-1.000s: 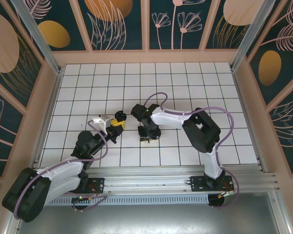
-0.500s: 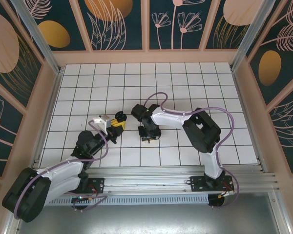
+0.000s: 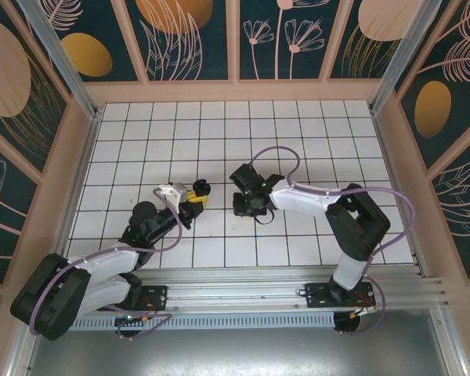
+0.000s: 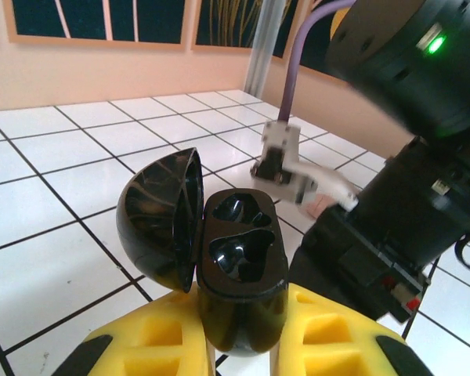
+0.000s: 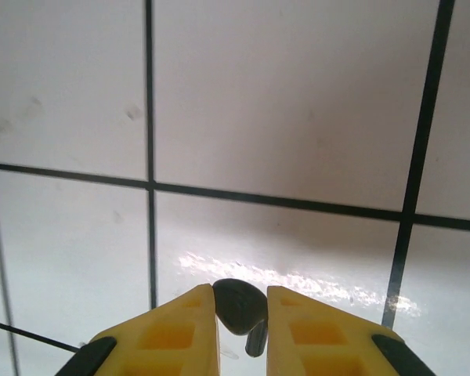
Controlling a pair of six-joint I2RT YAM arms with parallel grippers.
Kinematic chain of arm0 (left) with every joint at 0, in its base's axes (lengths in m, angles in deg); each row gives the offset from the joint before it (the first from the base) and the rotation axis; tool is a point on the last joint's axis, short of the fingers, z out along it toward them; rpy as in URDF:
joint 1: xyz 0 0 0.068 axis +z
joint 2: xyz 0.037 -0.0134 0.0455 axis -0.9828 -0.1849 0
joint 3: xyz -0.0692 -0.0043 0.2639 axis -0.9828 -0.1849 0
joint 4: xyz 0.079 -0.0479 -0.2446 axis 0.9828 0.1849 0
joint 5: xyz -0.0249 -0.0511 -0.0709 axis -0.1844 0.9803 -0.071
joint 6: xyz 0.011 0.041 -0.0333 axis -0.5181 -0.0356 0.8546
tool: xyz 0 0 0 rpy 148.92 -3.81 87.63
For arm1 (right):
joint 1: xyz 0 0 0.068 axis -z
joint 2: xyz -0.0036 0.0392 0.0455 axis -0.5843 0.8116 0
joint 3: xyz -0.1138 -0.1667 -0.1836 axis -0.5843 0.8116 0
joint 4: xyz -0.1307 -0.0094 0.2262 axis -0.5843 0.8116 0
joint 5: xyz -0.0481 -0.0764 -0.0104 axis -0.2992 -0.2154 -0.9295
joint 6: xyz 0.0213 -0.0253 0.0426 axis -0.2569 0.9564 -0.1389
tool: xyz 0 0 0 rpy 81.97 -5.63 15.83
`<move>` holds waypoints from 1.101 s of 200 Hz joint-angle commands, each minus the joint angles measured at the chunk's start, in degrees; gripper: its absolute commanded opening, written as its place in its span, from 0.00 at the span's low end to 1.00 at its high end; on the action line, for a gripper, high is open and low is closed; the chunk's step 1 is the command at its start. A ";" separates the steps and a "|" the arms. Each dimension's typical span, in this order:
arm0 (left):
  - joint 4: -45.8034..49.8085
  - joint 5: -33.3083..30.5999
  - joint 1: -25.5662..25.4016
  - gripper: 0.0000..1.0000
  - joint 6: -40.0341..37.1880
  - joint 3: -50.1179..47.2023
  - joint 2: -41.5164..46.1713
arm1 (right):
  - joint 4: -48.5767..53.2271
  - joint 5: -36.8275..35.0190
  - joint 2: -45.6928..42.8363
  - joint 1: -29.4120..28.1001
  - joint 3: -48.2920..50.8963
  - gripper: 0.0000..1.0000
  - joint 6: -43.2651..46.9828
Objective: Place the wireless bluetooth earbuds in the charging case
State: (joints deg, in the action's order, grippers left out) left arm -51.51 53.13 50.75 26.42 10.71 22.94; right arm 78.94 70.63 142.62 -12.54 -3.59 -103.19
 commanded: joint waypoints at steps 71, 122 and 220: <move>-4.99 5.51 -0.55 0.03 -4.42 4.52 -7.84 | -19.43 -2.16 -11.49 0.72 8.96 0.17 -3.22; -3.62 5.77 -1.47 0.03 -6.15 6.52 -9.83 | -22.97 -4.89 -18.10 0.55 9.95 0.17 -0.02; -4.37 6.11 -3.04 0.02 -5.22 8.49 -12.00 | -30.13 -6.09 -22.54 -3.19 9.21 0.16 7.40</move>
State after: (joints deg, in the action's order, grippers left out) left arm -53.59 57.88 48.21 21.63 17.55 11.57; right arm 52.69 66.17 121.03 -14.64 6.03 -98.49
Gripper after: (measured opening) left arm 0.162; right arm 0.160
